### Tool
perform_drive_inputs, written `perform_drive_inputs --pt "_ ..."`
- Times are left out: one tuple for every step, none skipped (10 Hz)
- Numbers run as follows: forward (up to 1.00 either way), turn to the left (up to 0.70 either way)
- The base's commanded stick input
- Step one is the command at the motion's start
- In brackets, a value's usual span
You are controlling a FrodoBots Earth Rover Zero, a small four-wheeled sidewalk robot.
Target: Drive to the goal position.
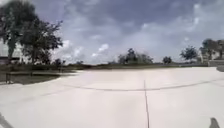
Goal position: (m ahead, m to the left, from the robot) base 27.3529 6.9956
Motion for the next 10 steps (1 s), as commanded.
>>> perform_drive_inputs --pt "0.7 0.0" --pt "0.7 0.0" --pt "0.7 0.0" --pt "0.7 0.34" --pt "0.7 0.35" --pt "0.7 0.0" --pt "0.7 0.0" --pt "0.7 0.0" --pt "0.7 0.0" --pt "0.7 0.0"
